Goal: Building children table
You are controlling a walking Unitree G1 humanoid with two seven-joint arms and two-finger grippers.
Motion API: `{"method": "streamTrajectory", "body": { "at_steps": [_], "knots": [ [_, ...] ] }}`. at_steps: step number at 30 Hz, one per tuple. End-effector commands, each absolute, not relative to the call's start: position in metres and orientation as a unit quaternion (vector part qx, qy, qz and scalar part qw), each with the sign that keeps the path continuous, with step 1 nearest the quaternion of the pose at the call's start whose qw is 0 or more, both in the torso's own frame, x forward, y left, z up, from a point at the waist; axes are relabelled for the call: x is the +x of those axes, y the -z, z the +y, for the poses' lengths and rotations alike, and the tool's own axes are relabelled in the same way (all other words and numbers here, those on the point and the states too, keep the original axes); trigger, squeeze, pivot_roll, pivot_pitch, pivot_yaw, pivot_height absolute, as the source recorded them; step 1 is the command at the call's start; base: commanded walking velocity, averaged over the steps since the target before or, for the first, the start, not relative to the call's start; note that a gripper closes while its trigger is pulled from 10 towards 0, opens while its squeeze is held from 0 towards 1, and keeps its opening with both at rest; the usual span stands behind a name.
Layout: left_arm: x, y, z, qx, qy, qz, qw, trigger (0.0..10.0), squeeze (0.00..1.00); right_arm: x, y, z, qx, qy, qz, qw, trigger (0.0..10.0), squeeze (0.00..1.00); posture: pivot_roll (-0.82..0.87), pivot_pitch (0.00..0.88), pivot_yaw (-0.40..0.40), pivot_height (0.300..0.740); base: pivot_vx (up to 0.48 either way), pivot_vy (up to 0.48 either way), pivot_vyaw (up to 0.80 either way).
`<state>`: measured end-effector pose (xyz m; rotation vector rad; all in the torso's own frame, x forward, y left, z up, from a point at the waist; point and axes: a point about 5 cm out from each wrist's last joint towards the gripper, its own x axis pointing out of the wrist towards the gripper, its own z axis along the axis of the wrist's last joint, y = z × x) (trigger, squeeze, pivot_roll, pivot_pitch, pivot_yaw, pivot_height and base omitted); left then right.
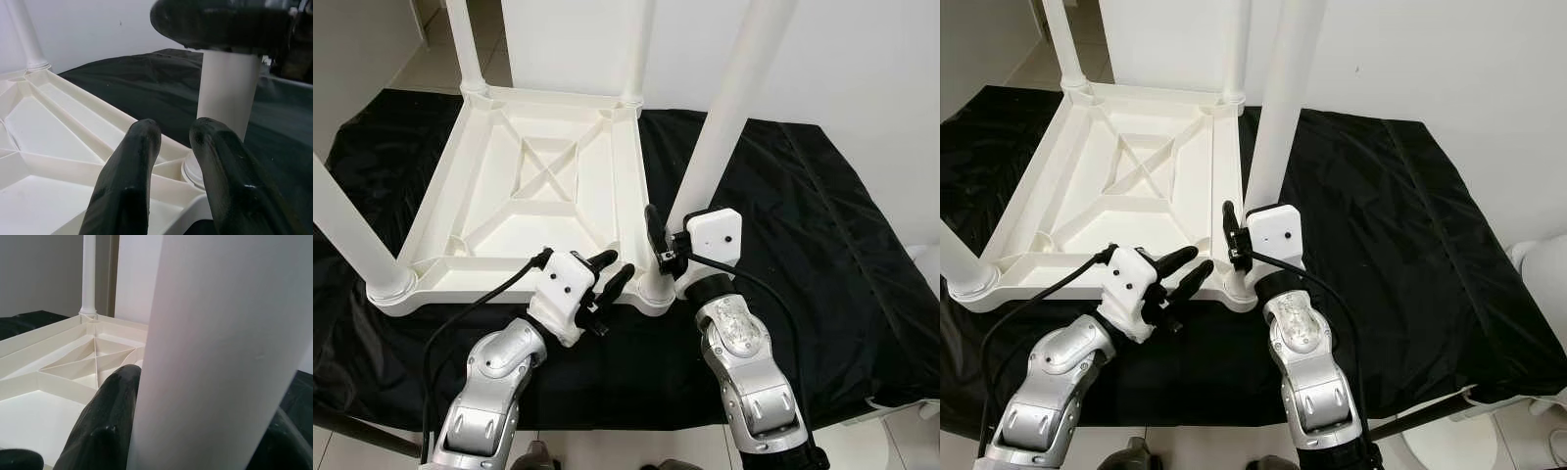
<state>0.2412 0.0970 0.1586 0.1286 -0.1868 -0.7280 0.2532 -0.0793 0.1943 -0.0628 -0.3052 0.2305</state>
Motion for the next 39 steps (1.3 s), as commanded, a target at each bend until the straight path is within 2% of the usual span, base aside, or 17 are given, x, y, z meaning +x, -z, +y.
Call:
{"method": "streamTrajectory", "body": {
  "at_steps": [1, 7, 11, 18, 20, 22, 23, 24, 25, 26, 28, 31, 33, 35, 39],
  "knots": [
    [0.241, -0.165, 0.095, 0.062, 0.368, -0.099, 0.923, 10.0, 0.0, 0.258, -0.185, -0.087, -0.033, -0.09, -0.123, 0.988, 10.0, 0.0, 0.12, 0.044, -0.079, 0.74, 0.0, 0.0, 0.0],
    [0.243, -0.17, 0.095, 0.059, 0.365, -0.102, 0.924, 10.0, 0.0, 0.259, -0.187, -0.088, -0.011, -0.08, -0.119, 0.99, 10.0, 0.0, 0.12, 0.043, -0.08, 0.74, 0.0, 0.0, 0.0],
    [0.238, -0.178, 0.088, 0.055, 0.39, -0.101, 0.913, 10.0, 0.0, 0.261, -0.187, -0.095, 0.067, -0.042, -0.097, 0.992, 10.0, 0.0, 0.12, 0.044, -0.081, 0.74, 0.0, 0.0, 0.0],
    [0.233, -0.181, 0.083, 0.071, 0.419, -0.088, 0.901, 10.0, 0.0, 0.262, -0.185, -0.102, 0.122, -0.018, -0.083, 0.989, 10.0, 0.0, 0.11, 0.045, -0.079, 0.74, 0.0, 0.0, 0.0],
    [0.229, -0.181, 0.084, 0.088, 0.46, -0.072, 0.881, 10.0, 0.0, 0.263, -0.185, -0.107, 0.149, -0.005, -0.079, 0.986, 10.0, 0.0, 0.11, 0.046, -0.079, 0.74, 0.0, 0.0, 0.0],
    [0.229, -0.181, 0.084, 0.088, 0.46, -0.072, 0.881, 10.0, 0.0, 0.263, -0.185, -0.107, 0.149, -0.005, -0.079, 0.986, 10.0, 0.0, 0.11, 0.046, -0.079, 0.74, 0.0, 0.0, 0.0],
    [0.226, -0.181, 0.086, 0.091, 0.485, -0.06, 0.868, 10.0, 0.0, 0.264, -0.184, -0.108, 0.177, -0.001, -0.074, 0.981, 10.0, 0.0, 0.12, 0.047, -0.079, 0.74, 0.0, 0.0, 0.0],
    [0.226, -0.181, 0.086, 0.091, 0.485, -0.06, 0.868, 10.0, 0.0, 0.264, -0.184, -0.108, 0.177, -0.001, -0.074, 0.981, 10.0, 0.0, 0.12, 0.047, -0.079, 0.74, 0.0, 0.0, 0.0],
    [0.223, -0.181, 0.089, 0.092, 0.512, -0.052, 0.852, 10.0, 0.0, 0.264, -0.184, -0.109, 0.194, 0.001, -0.071, 0.979, 10.0, 0.0, 0.12, 0.048, -0.082, 0.74, 0.0, 0.0, 0.0],
    [0.223, -0.181, 0.089, 0.092, 0.512, -0.052, 0.852, 10.0, 0.0, 0.264, -0.184, -0.109, 0.194, 0.001, -0.071, 0.979, 10.0, 0.0, 0.12, 0.048, -0.082, 0.74, 0.0, 0.0, 0.0],
    [0.218, -0.178, 0.093, 0.065, 0.557, -0.007, 0.828, 10.0, 0.0, 0.265, -0.183, -0.109, 0.258, 0.003, -0.061, 0.964, 10.0, 0.0, 0.12, 0.053, -0.083, 0.74, 0.0, 0.0, 0.0],
    [0.213, -0.176, 0.093, 0.056, 0.581, 0.017, 0.812, 10.0, 0.0, 0.266, -0.183, -0.109, 0.303, 0.001, -0.056, 0.951, 10.0, 0.0, 0.12, 0.056, -0.083, 0.74, 0.0, 0.0, 0.0],
    [0.207, -0.175, 0.091, 0.043, 0.615, 0.047, 0.786, 10.0, 0.0, 0.266, -0.18, -0.111, 0.368, -0.004, -0.048, 0.929, 10.0, 0.0, 0.11, 0.063, -0.084, 0.74, 0.0, 0.0, 0.0],
    [0.207, -0.175, 0.091, 0.043, 0.615, 0.047, 0.786, 10.0, 0.0, 0.266, -0.18, -0.111, 0.368, -0.004, -0.048, 0.929, 10.0, 0.0, 0.11, 0.063, -0.084, 0.74, 0.0, 0.0, 0.0],
    [0.207, -0.183, 0.089, 0.033, 0.632, 0.053, 0.772, 10.0, 0.0, 0.266, -0.176, -0.113, 0.439, -0.013, -0.039, 0.898, 10.0, 0.0, 0.11, 0.071, -0.083, 0.74, 0.0, 0.0, 0.0]
  ]
}}
